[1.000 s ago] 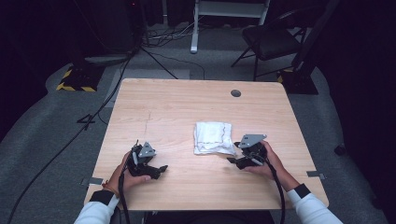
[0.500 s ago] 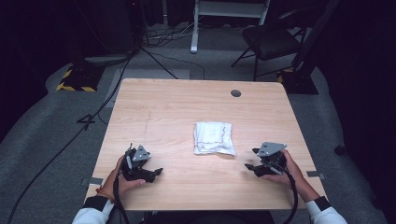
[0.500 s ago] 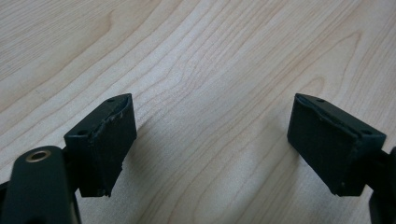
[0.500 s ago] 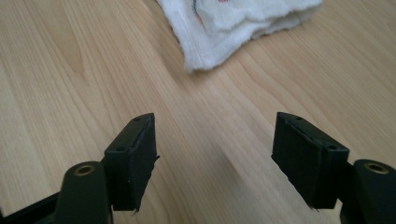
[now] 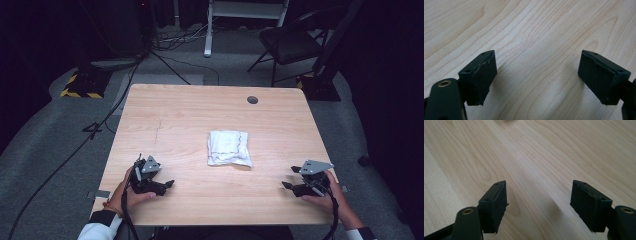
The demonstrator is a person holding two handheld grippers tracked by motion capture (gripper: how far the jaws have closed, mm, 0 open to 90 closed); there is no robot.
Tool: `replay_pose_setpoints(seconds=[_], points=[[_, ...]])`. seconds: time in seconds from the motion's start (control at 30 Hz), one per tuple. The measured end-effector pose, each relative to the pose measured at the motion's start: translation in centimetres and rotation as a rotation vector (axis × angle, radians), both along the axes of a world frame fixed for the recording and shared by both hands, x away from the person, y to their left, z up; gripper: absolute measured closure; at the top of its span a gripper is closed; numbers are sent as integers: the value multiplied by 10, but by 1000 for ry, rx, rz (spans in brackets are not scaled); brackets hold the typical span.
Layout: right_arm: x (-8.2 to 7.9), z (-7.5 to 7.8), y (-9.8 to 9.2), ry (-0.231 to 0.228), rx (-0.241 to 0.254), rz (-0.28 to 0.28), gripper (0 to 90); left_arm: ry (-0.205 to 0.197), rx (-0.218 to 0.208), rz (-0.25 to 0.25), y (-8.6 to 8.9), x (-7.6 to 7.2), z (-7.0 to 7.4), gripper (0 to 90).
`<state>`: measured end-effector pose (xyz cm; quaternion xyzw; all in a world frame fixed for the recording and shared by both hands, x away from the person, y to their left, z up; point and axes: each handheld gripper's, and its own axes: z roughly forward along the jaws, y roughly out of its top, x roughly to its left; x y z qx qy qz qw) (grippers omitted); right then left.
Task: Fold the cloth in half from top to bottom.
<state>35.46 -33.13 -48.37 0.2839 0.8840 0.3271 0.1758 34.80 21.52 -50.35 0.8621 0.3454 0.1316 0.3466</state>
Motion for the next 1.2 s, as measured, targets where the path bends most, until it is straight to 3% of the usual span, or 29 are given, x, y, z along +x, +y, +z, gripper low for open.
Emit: replay_pose_setpoints(seconds=[0.27,0.6,1.2], points=[[-12,-7,-37,16,51,-91,295,0,0,5,0,0,0,158],[-21,-18,-60,35,144,-192,255,-1,-2,19,6,-7,0,159],[-22,-20,-59,27,147,-227,211,0,-4,3,8,-8,0,158]])
